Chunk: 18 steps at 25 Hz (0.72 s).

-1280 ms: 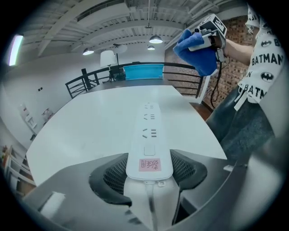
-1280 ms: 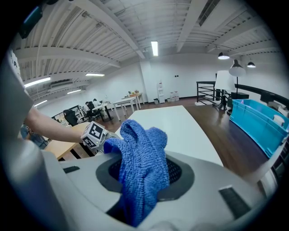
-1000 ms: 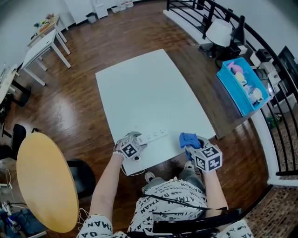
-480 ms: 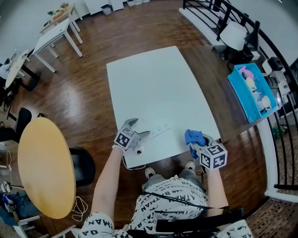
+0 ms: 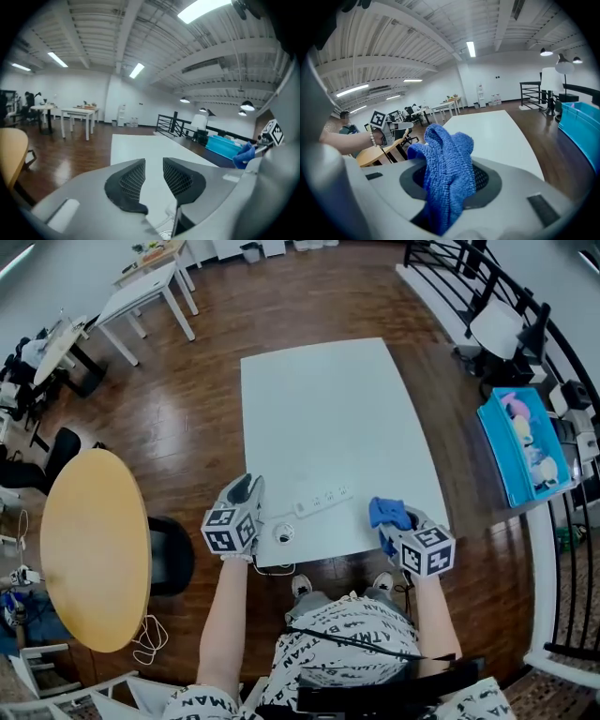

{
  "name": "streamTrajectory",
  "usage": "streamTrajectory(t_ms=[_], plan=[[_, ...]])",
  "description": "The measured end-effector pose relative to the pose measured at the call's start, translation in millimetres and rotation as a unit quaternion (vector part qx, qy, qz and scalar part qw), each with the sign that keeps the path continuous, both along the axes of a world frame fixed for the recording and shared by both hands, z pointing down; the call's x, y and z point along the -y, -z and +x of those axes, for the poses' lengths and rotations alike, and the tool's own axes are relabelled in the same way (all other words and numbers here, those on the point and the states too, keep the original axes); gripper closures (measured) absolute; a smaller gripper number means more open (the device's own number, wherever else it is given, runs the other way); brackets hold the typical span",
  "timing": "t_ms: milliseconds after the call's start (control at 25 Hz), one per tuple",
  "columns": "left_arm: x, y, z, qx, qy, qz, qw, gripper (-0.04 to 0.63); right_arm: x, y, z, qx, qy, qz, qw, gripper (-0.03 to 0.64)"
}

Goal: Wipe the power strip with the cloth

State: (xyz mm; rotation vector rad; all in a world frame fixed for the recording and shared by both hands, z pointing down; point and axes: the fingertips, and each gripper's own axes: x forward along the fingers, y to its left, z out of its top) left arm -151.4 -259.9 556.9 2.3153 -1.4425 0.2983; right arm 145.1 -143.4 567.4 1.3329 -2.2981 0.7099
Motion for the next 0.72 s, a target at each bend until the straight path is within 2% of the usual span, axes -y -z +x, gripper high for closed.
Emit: streamTrajectory(t_ms=[120,200,440,720], plan=[[-27.6,6.1,-19.7,-0.056,0.066,-0.014,0.9962,0.580,3.8,-0.3,-4.4,0.001,0.016,0.004,1.000,0.474],[-48.0,2.8,-19.9,-0.078,0.087,-0.026,0.9927,0.594,5.5,0.4,-8.2,0.002,0.025,0.006,1.000,0.474],[-94.3,-14.8,22.9,-0.087,0.083,-0.047,0.9916,0.594,7.5,-1.1,-20.8,-0.006,0.046,0.010,0.999,0.475],[-111.1,-20.5,81.5,-0.072,0.054,-0.053,0.9945,0.594,-1.8,-9.8,-30.2,-0.022,0.073,0.004,0.997,0.476]])
